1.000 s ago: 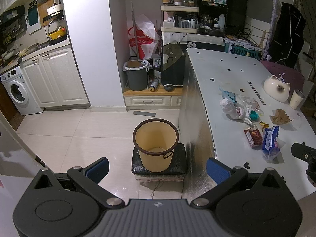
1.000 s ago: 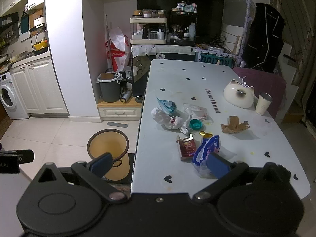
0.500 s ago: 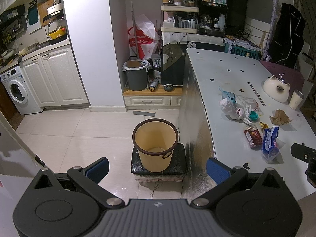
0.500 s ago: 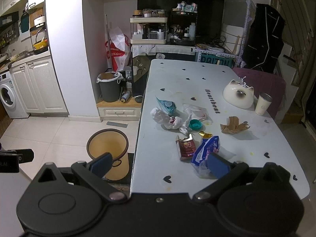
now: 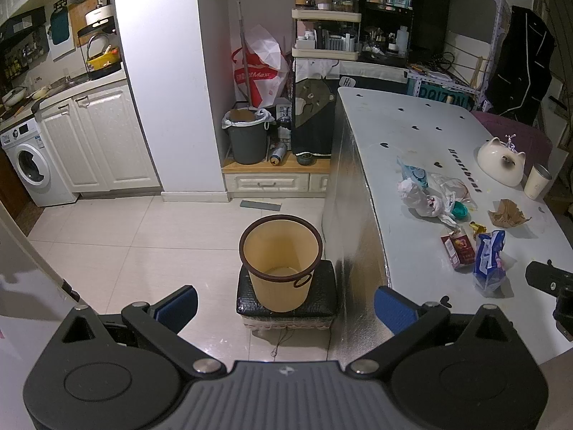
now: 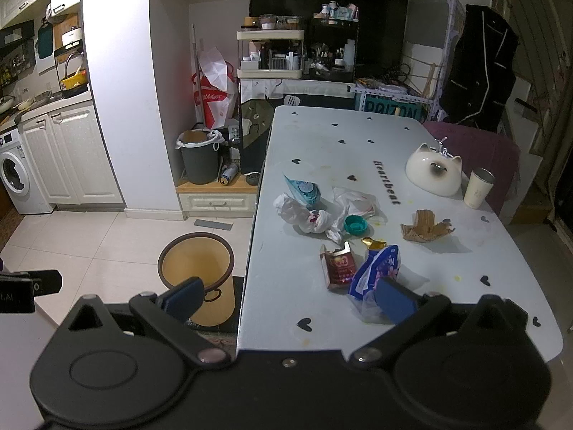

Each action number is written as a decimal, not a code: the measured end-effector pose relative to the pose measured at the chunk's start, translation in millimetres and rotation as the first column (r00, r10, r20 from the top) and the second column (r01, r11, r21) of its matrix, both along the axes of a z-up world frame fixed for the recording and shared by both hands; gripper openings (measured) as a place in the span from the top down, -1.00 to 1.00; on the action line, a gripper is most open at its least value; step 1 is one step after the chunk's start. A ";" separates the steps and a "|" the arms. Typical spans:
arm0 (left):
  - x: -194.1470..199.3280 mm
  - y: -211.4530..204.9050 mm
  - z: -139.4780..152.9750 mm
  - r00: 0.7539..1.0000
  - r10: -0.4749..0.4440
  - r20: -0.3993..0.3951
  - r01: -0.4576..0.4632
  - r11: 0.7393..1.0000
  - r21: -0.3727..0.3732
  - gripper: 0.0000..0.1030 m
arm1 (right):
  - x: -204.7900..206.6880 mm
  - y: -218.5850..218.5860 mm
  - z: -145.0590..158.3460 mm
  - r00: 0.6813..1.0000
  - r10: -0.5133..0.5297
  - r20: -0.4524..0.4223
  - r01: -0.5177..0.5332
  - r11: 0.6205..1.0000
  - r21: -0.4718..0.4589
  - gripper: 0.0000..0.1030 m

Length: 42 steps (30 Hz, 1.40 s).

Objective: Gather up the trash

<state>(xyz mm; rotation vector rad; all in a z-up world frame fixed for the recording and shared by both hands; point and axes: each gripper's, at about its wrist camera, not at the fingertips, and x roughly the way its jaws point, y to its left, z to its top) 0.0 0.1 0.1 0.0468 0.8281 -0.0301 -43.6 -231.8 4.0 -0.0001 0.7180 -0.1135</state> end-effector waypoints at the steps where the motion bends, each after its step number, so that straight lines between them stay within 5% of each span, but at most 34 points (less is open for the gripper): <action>1: 0.0 -0.2 0.0 1.000 0.000 0.000 0.000 1.000 0.000 -1.00 | 0.0 -0.1 0.1 1.000 0.000 0.000 0.000 1.000 0.000 -1.00; 42: 9.7 -20.4 5.4 1.000 -0.009 0.003 0.009 1.000 -0.004 -1.00 | 1.0 -0.4 -2.5 1.000 0.000 -0.003 0.000 1.000 -0.001 -1.00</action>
